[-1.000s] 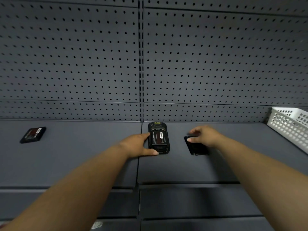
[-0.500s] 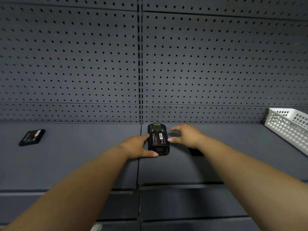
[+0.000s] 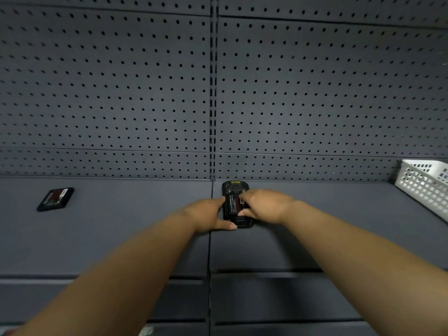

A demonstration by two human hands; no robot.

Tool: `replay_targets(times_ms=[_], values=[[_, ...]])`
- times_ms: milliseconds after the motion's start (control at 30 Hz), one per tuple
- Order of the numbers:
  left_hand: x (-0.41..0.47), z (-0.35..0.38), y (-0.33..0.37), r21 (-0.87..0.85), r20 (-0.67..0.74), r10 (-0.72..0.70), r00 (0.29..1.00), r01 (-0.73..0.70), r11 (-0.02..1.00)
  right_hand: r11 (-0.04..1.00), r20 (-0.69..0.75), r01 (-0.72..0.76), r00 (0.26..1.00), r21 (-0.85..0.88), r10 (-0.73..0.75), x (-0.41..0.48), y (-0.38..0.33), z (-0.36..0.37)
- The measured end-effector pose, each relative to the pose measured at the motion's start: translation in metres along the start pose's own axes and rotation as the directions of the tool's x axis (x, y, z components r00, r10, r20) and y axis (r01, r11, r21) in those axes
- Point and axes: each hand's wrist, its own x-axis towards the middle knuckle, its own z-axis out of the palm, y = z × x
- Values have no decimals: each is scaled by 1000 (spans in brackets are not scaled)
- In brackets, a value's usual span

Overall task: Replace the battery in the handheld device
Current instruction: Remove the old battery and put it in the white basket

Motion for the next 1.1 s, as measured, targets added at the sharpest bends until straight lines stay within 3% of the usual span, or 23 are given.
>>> replay_targets(times_ms=[167,267,400,533,667,833,1100], values=[[-1,4,-2,52,-1,-22,1000,22,998,997,-11,37,999,-72,-38,-6,-1,2],[-1,4,-2,69,4,-24,1000,24,997,999,-92,33,995,-30,-36,-8,-1,2],[-2,3,-2,57,1,-28,1000,28,998,990,-266,14,964,141,25,-7,-6,2],[-3,2,-1,30,-5,-19,1000,19,999,921,-360,-66,908,384,215,-3,-12,5],[-4,2,-1,25,-19,-18,1000,19,1000,834,-298,-164,883,526,362,-4,-22,4],[-8,1,2,-1,-33,7,999,-7,1000,770,-214,-296,848,566,484,0,-32,6],[-8,4,0,2,-25,1,1000,-1,1000,700,-128,-395,814,595,567,1,-40,-4]])
